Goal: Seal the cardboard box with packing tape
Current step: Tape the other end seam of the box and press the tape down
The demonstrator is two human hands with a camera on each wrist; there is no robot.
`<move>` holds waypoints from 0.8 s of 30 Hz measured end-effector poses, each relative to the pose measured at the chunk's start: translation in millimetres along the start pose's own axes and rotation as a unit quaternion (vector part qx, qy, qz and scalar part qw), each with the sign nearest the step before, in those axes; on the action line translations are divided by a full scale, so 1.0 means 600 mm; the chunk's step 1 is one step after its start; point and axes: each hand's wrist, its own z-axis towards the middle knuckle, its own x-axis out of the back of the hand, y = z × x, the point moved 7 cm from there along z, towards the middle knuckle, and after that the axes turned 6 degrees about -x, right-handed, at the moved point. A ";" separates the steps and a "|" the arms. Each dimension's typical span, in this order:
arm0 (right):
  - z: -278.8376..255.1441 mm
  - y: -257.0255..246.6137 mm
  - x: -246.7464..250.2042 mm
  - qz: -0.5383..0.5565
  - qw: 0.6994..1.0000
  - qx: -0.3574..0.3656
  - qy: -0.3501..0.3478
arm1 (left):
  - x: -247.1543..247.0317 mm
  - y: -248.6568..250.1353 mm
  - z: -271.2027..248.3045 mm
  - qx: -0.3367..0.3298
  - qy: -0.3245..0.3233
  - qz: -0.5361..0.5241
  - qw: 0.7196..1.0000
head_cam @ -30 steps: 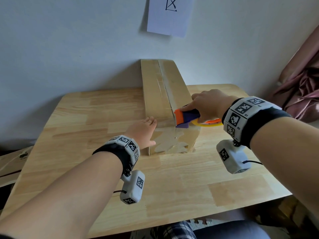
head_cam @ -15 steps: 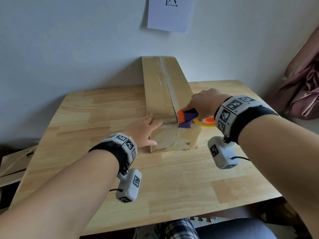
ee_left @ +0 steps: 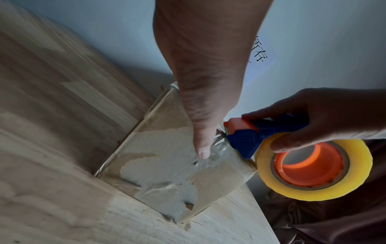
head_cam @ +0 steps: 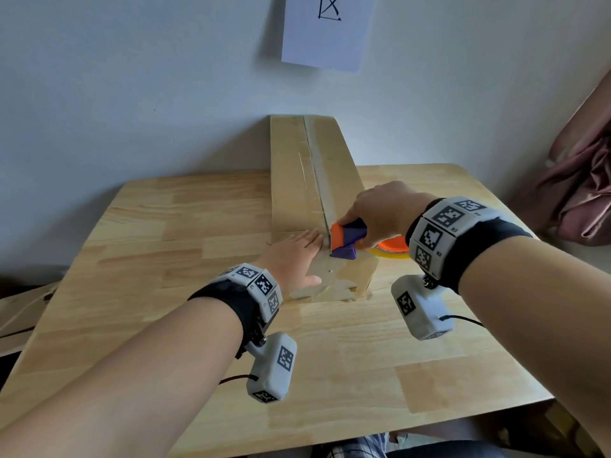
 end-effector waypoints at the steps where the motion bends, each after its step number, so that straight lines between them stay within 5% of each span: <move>1: 0.003 0.001 -0.001 0.000 1.000 0.006 0.005 | -0.002 0.000 0.004 0.002 0.006 -0.002 1.000; 9: -0.006 0.029 -0.003 0.040 0.997 0.056 0.035 | 0.001 -0.009 0.003 0.034 0.082 0.003 0.996; 19: -0.031 0.076 -0.050 0.050 0.998 0.011 0.030 | 0.016 0.005 0.030 0.083 0.051 0.122 0.988; 24: -0.034 0.080 -0.057 0.067 0.996 0.009 0.056 | 0.013 0.049 0.052 0.042 0.087 0.116 0.989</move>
